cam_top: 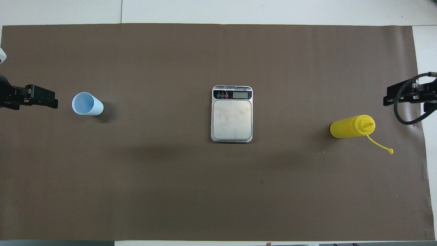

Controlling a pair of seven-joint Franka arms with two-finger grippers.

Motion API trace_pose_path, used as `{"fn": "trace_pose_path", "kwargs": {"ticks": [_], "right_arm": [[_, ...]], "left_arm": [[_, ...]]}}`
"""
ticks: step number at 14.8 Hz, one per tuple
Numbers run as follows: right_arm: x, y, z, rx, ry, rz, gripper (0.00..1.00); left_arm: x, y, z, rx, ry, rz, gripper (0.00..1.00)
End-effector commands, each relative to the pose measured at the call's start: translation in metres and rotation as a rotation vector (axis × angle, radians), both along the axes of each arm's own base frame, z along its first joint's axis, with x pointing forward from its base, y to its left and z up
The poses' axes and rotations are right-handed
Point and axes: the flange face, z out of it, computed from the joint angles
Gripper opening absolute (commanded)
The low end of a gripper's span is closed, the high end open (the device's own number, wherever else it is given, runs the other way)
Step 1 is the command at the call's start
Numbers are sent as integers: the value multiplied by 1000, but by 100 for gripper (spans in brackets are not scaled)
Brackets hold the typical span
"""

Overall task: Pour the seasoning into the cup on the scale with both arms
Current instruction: 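Grasp the light blue cup with the left gripper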

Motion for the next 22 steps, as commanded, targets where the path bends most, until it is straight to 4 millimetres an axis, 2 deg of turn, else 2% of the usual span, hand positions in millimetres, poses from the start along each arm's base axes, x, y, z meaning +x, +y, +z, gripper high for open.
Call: {"fn": "trace_pose_path", "kwargs": {"ticks": [1, 7, 11, 13, 17, 19, 22], "right_arm": [[-2, -1, 1, 0, 0, -15, 100], [-2, -1, 1, 0, 0, -15, 100], [-2, -6, 0, 0, 2, -24, 100], [-1, -13, 2, 0, -8, -19, 100], [1, -4, 4, 0, -21, 48, 100], [2, -4, 3, 1, -30, 51, 100], [11, -11, 3, -5, -83, 40, 100]], "left_arm": [[-8, 3, 1, -8, -9, -12, 100], [-12, 2, -1, -5, 0, -9, 100], [-7, 4, -25, -9, -75, -7, 100], [-3, 5, -48, -10, -90, -9, 100], [13, 5, -109, -12, -119, -7, 100], [27, 24, -141, -11, -123, 7, 100], [30, 55, -183, -5, -135, -15, 100]]}}
